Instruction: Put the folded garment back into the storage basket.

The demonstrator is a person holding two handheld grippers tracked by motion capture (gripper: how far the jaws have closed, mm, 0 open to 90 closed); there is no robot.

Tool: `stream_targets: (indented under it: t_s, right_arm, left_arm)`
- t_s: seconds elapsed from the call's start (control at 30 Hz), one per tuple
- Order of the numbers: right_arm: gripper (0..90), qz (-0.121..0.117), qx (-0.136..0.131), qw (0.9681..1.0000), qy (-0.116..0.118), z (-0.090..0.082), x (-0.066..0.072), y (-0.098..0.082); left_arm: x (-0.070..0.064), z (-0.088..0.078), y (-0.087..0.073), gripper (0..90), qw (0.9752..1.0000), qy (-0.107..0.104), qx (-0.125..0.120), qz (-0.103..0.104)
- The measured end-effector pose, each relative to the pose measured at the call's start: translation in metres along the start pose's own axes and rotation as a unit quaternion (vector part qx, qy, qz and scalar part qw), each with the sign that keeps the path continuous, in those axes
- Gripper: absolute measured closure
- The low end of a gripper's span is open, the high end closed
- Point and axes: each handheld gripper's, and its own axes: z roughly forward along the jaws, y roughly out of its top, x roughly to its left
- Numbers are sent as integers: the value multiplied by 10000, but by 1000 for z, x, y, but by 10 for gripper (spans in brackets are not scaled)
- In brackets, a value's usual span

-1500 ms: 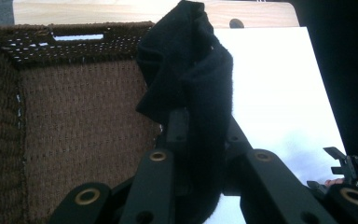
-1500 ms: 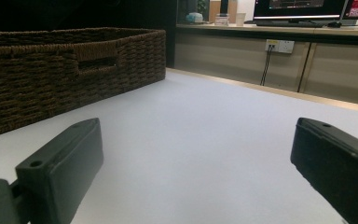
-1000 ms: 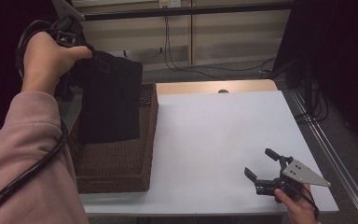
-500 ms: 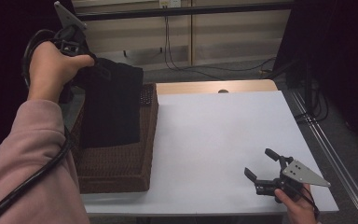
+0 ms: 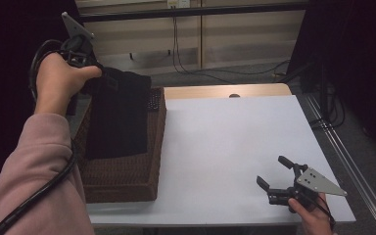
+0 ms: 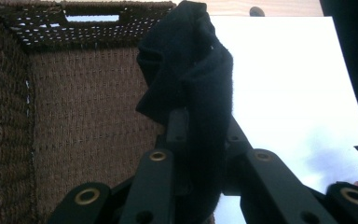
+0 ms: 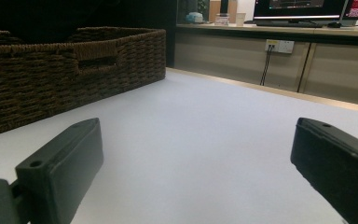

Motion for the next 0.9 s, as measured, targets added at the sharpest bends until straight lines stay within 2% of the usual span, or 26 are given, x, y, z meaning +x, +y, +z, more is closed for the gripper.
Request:
stream_targets:
  t_s: [0.03,0.1,0.13,0.17,0.2,0.23,0.43,0.47,0.53,0.57,0.67,0.7,0.9]
  right_arm:
    - [21,2,9,10000,-1,0,0,0]
    - [21,5,8,10000,-5,0,0,0]
    - [21,-4,9,10000,-8,-1,0,0]
    - [21,-4,9,10000,-8,-1,0,0]
    - [21,-3,6,10000,-6,0,0,0]
    - [21,-3,6,10000,-6,0,0,0]
    - [21,1,-4,10000,1,0,0,0]
    - [21,-1,-4,10000,0,0,0,0]
    - [21,0,-4,10000,-1,0,0,0]
    - [21,8,1,10000,-1,0,0,0]
    - [21,14,5,10000,0,0,0,0]
    - [20,5,3,10000,-7,0,0,0]
    - [20,-18,-5,10000,13,0,0,0]
  left_arm:
    - [1,2,-1,792,10000,31,-13,-59]
    - [2,3,-2,791,10000,-20,-3,-44]
    - [5,4,-2,792,10000,-31,24,68]
    - [5,4,-2,792,10000,-31,24,68]
    - [4,6,-4,791,10000,-7,-6,-51]
    - [4,6,-4,791,10000,-7,-6,-51]
    - [10,10,-6,791,10000,-27,53,57]
    - [10,13,-8,791,10000,3,9,-57]
    - [11,14,-10,791,10000,43,14,-66]
    - [12,14,-10,791,10000,-8,20,-76]
    - [14,16,-11,791,10000,-1,49,41]
    - [14,17,-12,791,10000,7,21,-94]
    - [16,21,-15,791,10000,2,54,-68]
